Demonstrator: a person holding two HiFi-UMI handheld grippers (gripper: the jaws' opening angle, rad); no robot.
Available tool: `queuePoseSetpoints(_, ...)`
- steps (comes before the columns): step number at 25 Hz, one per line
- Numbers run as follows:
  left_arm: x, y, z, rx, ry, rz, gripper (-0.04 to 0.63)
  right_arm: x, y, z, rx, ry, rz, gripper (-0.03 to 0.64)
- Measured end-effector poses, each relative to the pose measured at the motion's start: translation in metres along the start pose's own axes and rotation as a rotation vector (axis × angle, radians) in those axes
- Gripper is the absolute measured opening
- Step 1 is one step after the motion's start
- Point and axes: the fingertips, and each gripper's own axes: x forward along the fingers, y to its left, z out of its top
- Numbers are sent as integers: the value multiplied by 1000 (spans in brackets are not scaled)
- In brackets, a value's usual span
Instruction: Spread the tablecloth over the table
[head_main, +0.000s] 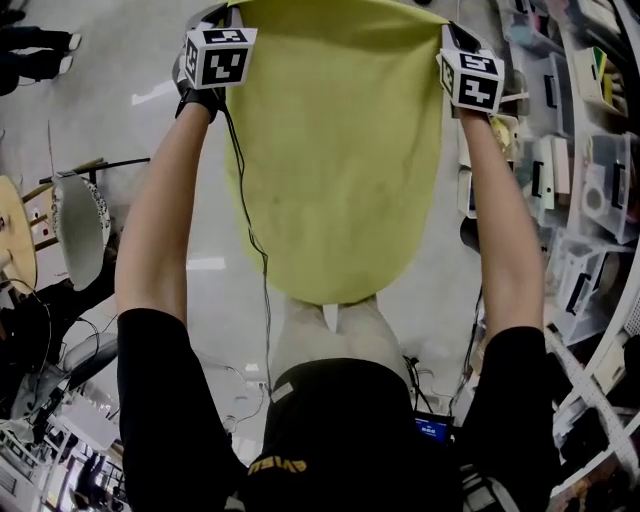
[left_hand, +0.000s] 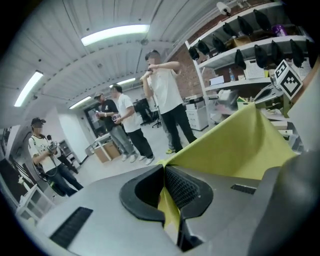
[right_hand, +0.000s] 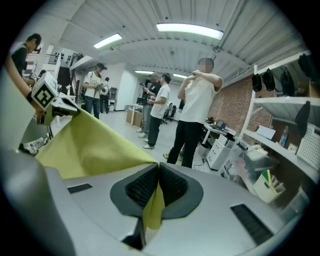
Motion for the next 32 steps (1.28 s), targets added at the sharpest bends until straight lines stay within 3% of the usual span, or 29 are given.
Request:
queuePoseSetpoints(2,8,-7,-19,11,46,11,28,6,5,-15,69,8,15,39)
queuePoseSetpoints(4,14,-19,-44,41,117,-11,97,11,14,-31,124,31,42,129)
queuePoseSetpoints(6,16,-35,-71,65,186,-61,165,13,27,-47,123,62,76,159)
queuePoseSetpoints(9,10,-50,-101,81,247,-107,189,11,45,-63,83,83,114,201)
queuePoseSetpoints(21,-47,-46,-108,-24,177,-115,187,-29,41,-53,108,44,86,200)
queuePoseSetpoints(24,-104,-59,-128,-85,123,-147,184,-79,59,-67,97,26,116,203)
queuePoseSetpoints(27,-196,-76,-158,-160,61,-145,161,-175,86,-94,127,0,162,183)
queuePoseSetpoints(32,-380,-107,-174,-415,-137,-122,94,-383,126,-110,304,-94,117,76)
